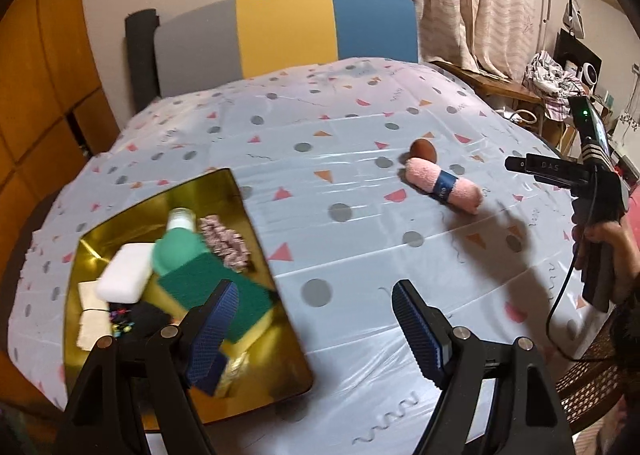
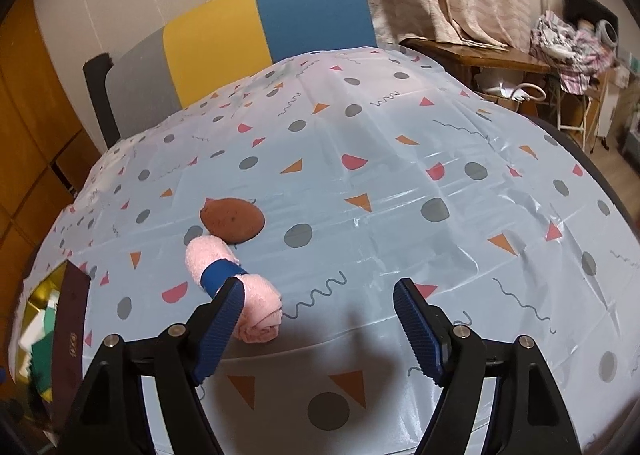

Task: Organize soft objects
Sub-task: 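Grasp the brown oval sponge with the left gripper, then grasp the pink towel roll with right gripper while left gripper lifts the brown sponge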

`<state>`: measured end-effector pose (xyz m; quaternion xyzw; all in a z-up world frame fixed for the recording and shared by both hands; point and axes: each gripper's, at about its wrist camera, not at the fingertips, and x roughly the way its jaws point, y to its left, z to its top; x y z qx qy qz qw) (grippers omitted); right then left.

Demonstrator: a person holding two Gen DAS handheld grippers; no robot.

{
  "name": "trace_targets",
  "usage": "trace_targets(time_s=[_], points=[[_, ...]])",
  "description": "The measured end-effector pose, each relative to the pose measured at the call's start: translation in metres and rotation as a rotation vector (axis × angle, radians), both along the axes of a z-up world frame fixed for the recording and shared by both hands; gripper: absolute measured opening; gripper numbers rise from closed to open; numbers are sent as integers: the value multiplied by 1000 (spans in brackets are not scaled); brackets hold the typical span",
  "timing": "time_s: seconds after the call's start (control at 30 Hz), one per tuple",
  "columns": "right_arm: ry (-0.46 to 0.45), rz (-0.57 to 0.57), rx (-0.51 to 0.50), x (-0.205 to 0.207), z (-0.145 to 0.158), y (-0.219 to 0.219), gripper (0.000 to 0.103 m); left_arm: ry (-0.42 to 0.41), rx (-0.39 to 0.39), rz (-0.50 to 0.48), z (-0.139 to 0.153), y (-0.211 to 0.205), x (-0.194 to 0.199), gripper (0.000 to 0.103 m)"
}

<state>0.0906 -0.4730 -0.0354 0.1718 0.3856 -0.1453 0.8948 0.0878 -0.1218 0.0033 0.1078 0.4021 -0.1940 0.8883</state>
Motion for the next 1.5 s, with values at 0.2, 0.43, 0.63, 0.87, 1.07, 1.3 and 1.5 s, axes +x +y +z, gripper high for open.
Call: trace_targets(time_s=[0.2, 0.43, 0.63, 0.87, 1.07, 1.3, 1.5], points=[[-14, -28, 20, -4, 3, -5, 79, 117, -99, -7, -3, -24, 30, 75], [-11, -36, 47, -4, 2, -9, 81, 320, -267, -32, -17, -66, 88, 70], [-8, -52, 75, -5, 1, -14, 81, 325, -225, -112, -22, -128, 129, 62], [-11, -87, 164, -8, -3, -25, 81, 221, -65, -298, -32, -217, 163, 64], [-1, -83, 218, -7, -7, -27, 83, 259, 1, -326, -64, -256, 190, 66], [-4, -77, 244, -7, -8, -27, 84, 323, -11, -305, -90, -269, 212, 51], [7, -72, 246, -5, -9, -27, 84, 308, -172, -287, -76, -230, 213, 37]])
